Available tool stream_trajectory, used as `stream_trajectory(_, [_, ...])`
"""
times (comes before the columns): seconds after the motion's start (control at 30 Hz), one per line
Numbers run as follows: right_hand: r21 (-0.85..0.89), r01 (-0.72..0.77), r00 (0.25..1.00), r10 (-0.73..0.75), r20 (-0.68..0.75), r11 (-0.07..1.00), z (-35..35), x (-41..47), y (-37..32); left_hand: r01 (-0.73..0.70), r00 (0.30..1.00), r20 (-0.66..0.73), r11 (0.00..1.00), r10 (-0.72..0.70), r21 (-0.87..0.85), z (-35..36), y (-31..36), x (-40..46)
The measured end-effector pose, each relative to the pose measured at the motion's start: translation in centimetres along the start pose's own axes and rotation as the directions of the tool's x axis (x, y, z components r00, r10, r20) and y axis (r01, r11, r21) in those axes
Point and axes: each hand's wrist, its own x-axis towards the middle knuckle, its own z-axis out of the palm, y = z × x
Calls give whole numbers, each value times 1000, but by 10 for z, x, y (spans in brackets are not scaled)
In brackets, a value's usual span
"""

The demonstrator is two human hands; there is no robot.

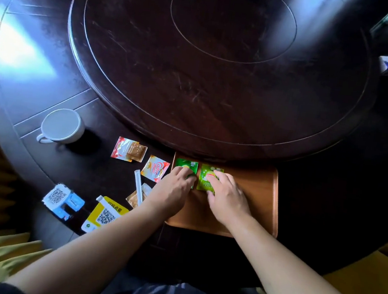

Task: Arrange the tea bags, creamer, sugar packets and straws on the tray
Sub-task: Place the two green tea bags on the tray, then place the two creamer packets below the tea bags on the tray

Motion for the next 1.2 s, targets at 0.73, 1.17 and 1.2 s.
stream_trajectory(0.73, [-9,-32,998,31,-46,999,-12,13,-6,89,990,-105,992,-99,-91,-10,-2,8])
stream_trajectory(1.17, [40,62,996,-65,62,997,1,37,-89,531,806,-197,829,-558,-176,-64,-108,-63])
stream_trajectory(1.2, [32,71,995,-73,74,997,3,41,-96,570,785,-181,805,-593,-164,-65,-118,-64])
